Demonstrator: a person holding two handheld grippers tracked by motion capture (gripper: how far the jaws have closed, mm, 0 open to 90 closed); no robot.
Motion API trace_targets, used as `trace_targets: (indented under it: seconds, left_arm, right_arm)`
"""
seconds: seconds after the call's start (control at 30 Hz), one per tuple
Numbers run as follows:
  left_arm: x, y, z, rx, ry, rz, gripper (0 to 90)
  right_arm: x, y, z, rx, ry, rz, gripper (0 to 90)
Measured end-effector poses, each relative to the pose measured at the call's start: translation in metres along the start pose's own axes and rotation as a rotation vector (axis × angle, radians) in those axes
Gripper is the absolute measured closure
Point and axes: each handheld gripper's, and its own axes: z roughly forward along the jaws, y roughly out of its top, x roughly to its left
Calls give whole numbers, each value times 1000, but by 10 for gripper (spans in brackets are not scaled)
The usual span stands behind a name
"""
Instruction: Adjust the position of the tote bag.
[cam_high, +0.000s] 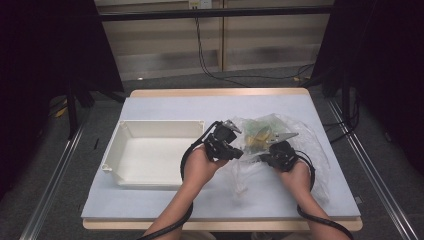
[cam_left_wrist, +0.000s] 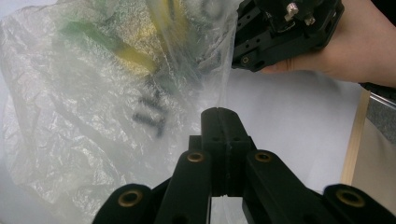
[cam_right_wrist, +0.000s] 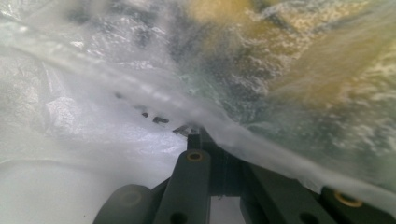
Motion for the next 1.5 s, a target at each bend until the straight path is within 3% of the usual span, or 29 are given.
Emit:
trace_targets:
  seconds: [0.23,0.27,0.4,0.43,0.47,0.5,0.53,0.6,0.67,0.7,0.8,0.83,0.97,1.0,1.03,1.07,1.1,1.13,1.17,1.2,1.27,1.33,1.4,1.5]
  left_arm:
    - [-3,1,-2,-15,-9,-15,900]
    - [-2,1,-2,-8,-11,-1,900]
    - [-4,3,-2,-32,-2,3,883]
    - [-4,3,-2,-32,-2,3,743]
    - [-3,4,-2,-38,12,-11,743]
    - [-4,5,0,-40,6,-38,465]
    - [-4,6,0,-33,-3,-44,465]
    - [-8,9,0,-46,11,-28,322]
    - [-14,13,3,-42,19,-9,288]
    - [-16,15,4,-28,19,1,197]
    - [-20,18,12,-2,25,26,185]
    - [-20,18,15,12,31,31,145]
    - [-22,17,27,64,63,65,187]
    - [-24,15,33,95,113,83,258]
    - [-24,15,33,95,113,83,359]
    - [-21,14,34,114,106,89,527]
    - [-21,14,34,114,106,89,623]
    - [-17,14,33,103,110,80,623]
    - [-13,14,31,93,95,71,789]
    - [-10,14,29,72,90,46,868]
    - [-7,15,27,69,78,12,900]
    - [-6,17,24,74,68,13,900]
    - [-3,17,23,67,62,13,900]
    - [-2,18,22,69,53,16,900]
  right_arm:
    - [3,-10,-11,12,48,8,900]
    - [4,-12,-12,8,57,7,900]
    - [6,-20,-21,1,54,-3,900]
    - [6,-20,-21,1,54,-3,900]
    - [6,-21,-22,-1,52,0,900]
    - [4,-22,-23,-9,47,11,900]
    - [4,-22,-23,-9,47,11,900]
    - [3,-19,-25,-13,42,9,900]
    - [4,-17,-25,-17,51,6,900]
    - [6,-14,-26,-19,48,2,900]
    - [8,-12,-26,-20,50,-6,900]
    - [10,-11,-26,-25,53,-13,900]
    - [12,-9,-27,-29,57,-15,900]
    - [13,-9,-28,-23,53,-13,900]
    - [13,-8,-28,-25,57,-11,900]
    - [13,-8,-28,-31,56,-17,900]
    - [13,-8,-28,-31,56,-17,900]
    - [13,-7,-29,-33,50,-12,900]
    - [13,-7,-29,-32,49,-8,900]
    - [12,-7,-29,-41,56,-10,900]
    - [11,-7,-30,-57,45,2,890]
    - [8,-5,-28,-65,17,26,736]
    - [5,-4,-25,-70,7,26,642]
    - [3,-1,-23,-72,-4,28,606]
